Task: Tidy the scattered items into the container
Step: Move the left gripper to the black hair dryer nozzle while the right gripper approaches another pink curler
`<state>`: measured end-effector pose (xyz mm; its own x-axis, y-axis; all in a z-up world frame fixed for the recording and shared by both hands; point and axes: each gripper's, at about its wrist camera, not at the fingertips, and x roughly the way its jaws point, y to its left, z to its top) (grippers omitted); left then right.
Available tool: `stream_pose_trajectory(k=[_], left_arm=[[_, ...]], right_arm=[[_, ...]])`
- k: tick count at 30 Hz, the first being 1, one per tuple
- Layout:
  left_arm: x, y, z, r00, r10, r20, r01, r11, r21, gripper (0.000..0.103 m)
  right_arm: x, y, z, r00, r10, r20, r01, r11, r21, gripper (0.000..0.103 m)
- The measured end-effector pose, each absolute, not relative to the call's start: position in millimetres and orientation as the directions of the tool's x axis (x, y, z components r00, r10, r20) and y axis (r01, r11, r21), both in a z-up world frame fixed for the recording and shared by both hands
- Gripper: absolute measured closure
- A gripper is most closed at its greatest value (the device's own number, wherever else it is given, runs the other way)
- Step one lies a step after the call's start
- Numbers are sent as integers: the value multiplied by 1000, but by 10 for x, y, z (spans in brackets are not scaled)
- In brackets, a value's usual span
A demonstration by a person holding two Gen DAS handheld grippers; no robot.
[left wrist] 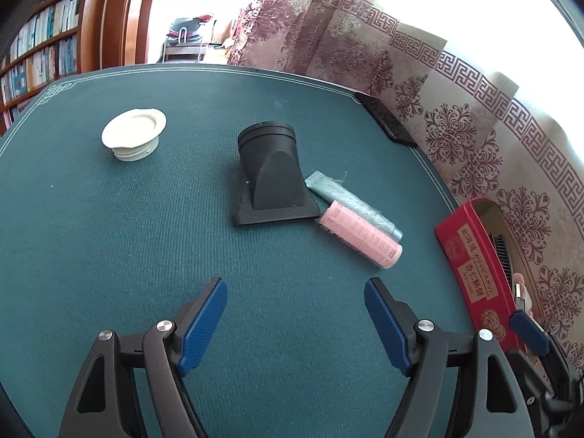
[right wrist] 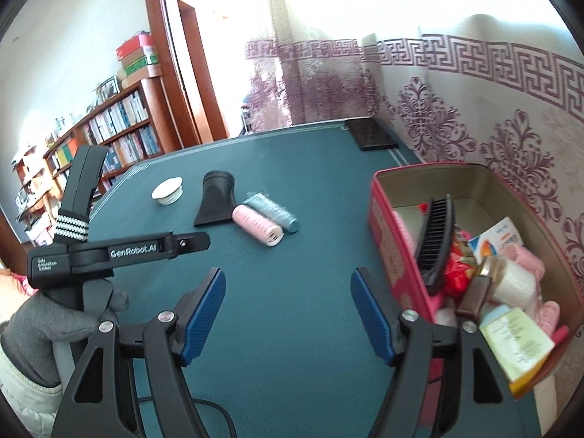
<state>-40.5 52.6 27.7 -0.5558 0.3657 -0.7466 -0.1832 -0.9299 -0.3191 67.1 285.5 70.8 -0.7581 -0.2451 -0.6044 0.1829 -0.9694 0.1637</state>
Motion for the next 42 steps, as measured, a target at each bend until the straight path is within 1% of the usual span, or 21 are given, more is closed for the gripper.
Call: stream_pose_trajectory(k=[10,21,23,27,29,35,38,39,41,42], left_arm=[[-664,446,229,-555,343,-757,-137,-936,-324,24],[-1139,598,210,-570,306,-763,-115,-949,-295,24],[-1211,617,201,-578,304,-757,-112,-949,-295,12],[-1331,669,194,-585,279,-762,-112,-958,-265,11],[-1385,695,182,-586,273,-763,-124,-961,-248,4],[-1458,771,159,-607,222,-763,-169,-974,-149,4],[-1458,741,153,-603,243,-760,-201,-968,-150,5],[-1452,731,153,-601,246,-761,-213,-966,-144,6],[-1424,720,154,-602,239,-762,-233,-965,-118,11],[-1408,700,152,-600,237,-764,-245,-964,-107,11]], right_arm=[[586,2556,428,-678,-300,-671,257,-952,167,25],[495,2568,224,-617,-322,-718,245,-946,215,23],[478,2561,201,-604,-325,-728,244,-945,218,22],[467,2567,179,-594,-336,-731,250,-941,230,20],[466,2567,170,-592,-340,-731,254,-939,231,19],[460,2560,156,-589,-345,-730,259,-937,234,17],[461,2557,151,-588,-350,-729,264,-935,236,16],[447,2558,153,-587,-351,-729,265,-935,236,15],[445,2557,153,-586,-354,-729,268,-934,238,15],[442,2557,155,-586,-356,-729,269,-933,239,14]])
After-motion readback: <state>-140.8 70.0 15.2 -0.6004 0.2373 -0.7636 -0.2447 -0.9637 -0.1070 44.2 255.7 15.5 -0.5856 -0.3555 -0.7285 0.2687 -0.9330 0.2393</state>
